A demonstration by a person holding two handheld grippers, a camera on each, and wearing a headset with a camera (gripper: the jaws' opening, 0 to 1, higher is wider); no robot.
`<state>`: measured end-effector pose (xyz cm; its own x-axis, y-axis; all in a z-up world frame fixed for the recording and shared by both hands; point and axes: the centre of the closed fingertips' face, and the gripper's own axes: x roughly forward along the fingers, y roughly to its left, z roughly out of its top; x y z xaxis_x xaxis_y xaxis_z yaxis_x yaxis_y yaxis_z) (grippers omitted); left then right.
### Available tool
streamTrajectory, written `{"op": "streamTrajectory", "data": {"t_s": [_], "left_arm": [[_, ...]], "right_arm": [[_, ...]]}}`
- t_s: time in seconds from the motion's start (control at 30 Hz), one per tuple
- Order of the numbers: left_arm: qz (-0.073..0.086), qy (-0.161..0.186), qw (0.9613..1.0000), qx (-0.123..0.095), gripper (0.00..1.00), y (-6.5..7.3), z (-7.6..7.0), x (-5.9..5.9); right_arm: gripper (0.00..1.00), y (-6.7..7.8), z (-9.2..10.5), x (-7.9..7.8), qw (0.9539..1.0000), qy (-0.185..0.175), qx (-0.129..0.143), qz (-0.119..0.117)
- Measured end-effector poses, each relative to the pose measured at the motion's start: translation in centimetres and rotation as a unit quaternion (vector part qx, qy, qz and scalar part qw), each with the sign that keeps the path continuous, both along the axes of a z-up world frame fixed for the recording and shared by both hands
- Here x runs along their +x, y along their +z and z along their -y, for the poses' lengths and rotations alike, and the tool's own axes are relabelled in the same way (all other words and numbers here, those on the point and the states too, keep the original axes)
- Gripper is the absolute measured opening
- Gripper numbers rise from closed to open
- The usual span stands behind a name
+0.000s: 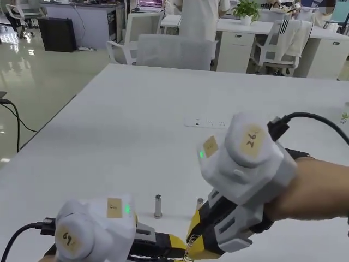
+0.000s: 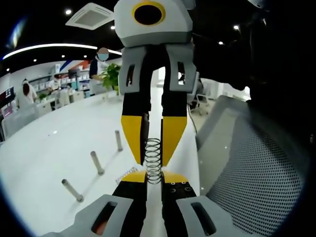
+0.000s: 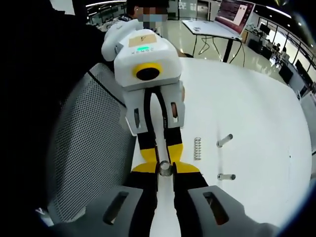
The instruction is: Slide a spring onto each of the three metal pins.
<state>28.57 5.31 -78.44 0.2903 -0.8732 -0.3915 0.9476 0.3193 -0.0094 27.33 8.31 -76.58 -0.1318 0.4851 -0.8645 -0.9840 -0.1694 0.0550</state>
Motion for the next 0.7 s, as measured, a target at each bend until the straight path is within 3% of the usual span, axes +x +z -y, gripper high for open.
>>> {"op": "streamTrajectory", "data": {"t_s": [0.17,0.4,0.6,0.7], "left_arm": [[-0.002,-0.002,1.0000,-0.002,0.02,0.1,0.1,-0.1],[-0.005,-0.002,1.0000,-0.002,0.02,0.1,0.2,-0.2],[0.008,0.008,0.9998,-0.016,0.03,0.5,0.1,0.5],[0.004,0.017,0.9996,-0.022,0.04,0.5,-0.2,0.8]], "right_arm": [[0.09,-0.8,0.4,-0.1,0.9993,0.015,-0.034,0.004],[0.08,-1.0,0.4,-0.1,0.9993,0.011,-0.037,0.000],[0.08,-0.5,0.5,0.6,0.9995,0.004,-0.030,0.007],[0.08,-0.3,0.6,0.9,0.9995,-0.001,-0.030,0.010]]}}
